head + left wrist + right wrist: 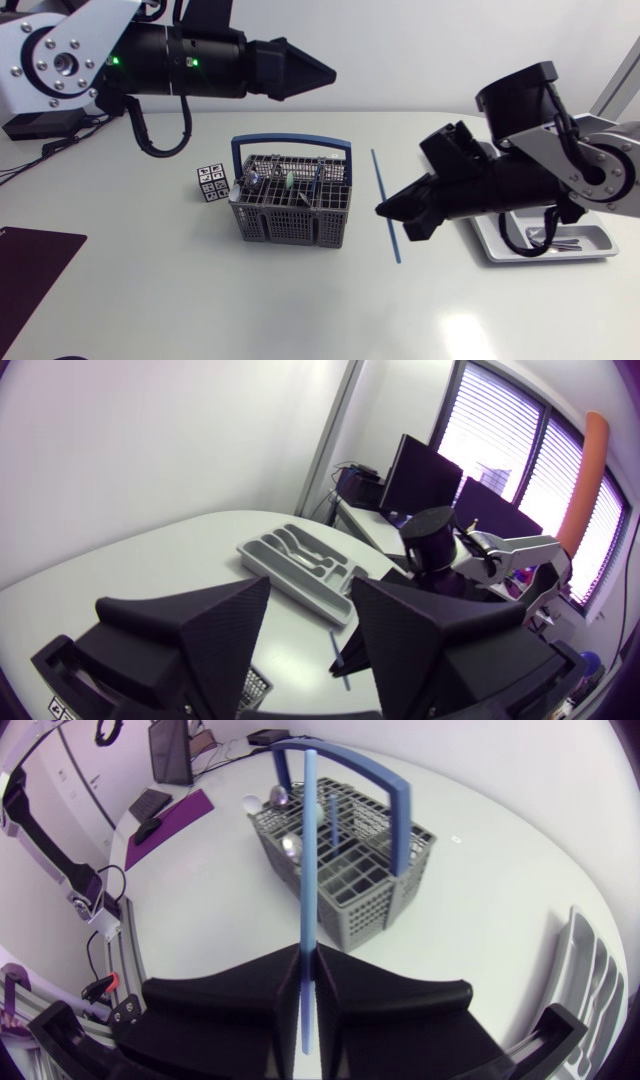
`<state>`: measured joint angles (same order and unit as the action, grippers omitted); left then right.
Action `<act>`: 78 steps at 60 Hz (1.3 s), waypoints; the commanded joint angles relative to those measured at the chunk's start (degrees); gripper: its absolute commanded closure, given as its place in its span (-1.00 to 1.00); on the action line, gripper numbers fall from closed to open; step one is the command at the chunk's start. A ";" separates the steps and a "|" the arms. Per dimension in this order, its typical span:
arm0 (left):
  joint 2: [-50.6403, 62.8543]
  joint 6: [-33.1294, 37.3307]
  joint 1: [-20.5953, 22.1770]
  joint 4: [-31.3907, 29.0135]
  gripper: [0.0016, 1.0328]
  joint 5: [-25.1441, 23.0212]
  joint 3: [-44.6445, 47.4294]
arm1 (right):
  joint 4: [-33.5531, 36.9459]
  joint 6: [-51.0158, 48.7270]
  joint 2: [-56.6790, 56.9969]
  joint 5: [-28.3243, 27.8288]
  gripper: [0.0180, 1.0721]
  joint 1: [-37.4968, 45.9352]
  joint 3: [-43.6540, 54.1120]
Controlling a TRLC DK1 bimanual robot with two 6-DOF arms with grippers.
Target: Transfer all utensils from the basket to the drawer tray.
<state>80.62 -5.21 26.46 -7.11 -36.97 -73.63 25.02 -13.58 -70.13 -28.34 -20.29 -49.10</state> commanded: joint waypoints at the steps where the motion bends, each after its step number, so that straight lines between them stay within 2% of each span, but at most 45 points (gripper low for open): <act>1: -0.11 3.46 -1.06 -1.76 -0.21 1.29 0.06 | 1.70 -1.97 -0.01 -0.14 0.89 4.91 0.06; 6: 0.50 8.46 -1.32 -4.40 -0.21 4.19 1.03 | 2.58 -2.85 -1.06 0.12 0.89 10.19 -1.17; 17: 2.26 16.81 -0.27 -5.37 -0.21 11.75 4.46 | 4.78 -4.17 -8.09 1.88 0.89 22.49 -6.97; 27: 3.32 22.97 1.84 -6.42 -0.21 17.20 6.56 | 5.66 -5.14 -14.95 6.63 0.89 29.96 -12.60; 37: 3.58 27.36 4.48 -5.63 -0.21 21.68 9.03 | 6.36 -5.49 -21.45 9.70 0.89 34.44 -17.26; 45: 4.46 28.59 5.71 -4.05 -0.21 23.26 10.61 | 6.36 -5.40 -27.08 11.55 0.89 36.64 -19.54; 63: 5.87 30.44 8.61 4.74 -0.21 27.65 16.23 | 3.64 -5.49 -35.78 13.57 0.87 38.75 -20.16; 73: 7.80 31.32 9.40 11.60 -0.21 30.73 19.13 | 2.23 -5.40 -37.01 14.45 0.40 38.40 -19.10; 78: 8.68 31.49 9.67 15.02 -0.21 32.05 19.75 | 1.97 -5.40 -36.92 14.45 0.02 38.14 -18.84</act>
<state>87.50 24.73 35.57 5.41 -5.82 -55.51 27.59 -18.33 -105.89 -14.46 18.11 -68.69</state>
